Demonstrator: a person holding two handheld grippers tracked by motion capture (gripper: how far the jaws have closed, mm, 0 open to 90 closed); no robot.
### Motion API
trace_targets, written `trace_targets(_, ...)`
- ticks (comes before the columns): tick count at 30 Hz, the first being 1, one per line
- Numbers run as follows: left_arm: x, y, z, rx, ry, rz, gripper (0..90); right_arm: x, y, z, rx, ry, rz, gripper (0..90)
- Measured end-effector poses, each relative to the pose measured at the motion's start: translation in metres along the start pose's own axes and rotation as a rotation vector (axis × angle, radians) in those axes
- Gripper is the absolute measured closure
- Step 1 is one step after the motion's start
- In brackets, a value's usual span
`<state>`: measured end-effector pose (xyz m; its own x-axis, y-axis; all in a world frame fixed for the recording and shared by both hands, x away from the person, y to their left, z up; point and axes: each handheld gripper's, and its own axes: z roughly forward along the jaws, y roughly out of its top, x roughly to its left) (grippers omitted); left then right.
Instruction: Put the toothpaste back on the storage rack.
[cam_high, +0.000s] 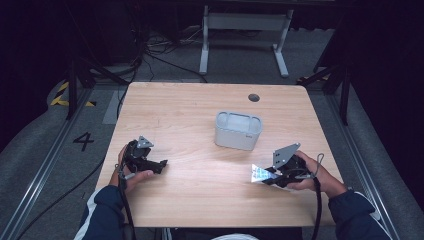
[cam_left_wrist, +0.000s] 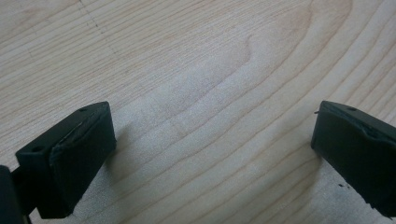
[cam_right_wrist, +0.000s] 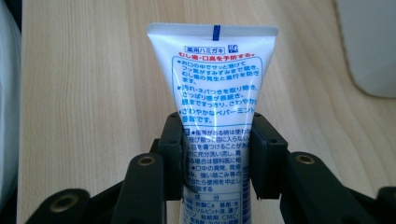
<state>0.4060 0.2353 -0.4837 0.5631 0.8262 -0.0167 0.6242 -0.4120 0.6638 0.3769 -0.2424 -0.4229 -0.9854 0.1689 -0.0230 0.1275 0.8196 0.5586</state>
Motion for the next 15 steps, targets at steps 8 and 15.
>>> trace_targets(8, 0.0, -0.001, -0.001, 0.002, 0.002, 0.004, 0.2, -0.003, -0.004, -0.008, -0.079, -0.05, 0.031, 65.0)
trace_targets(15, 0.0, -0.001, -0.001, 0.003, 0.003, 0.011, 0.2, -0.003, -0.008, -0.017, -0.152, -0.09, 0.08, 65.1)
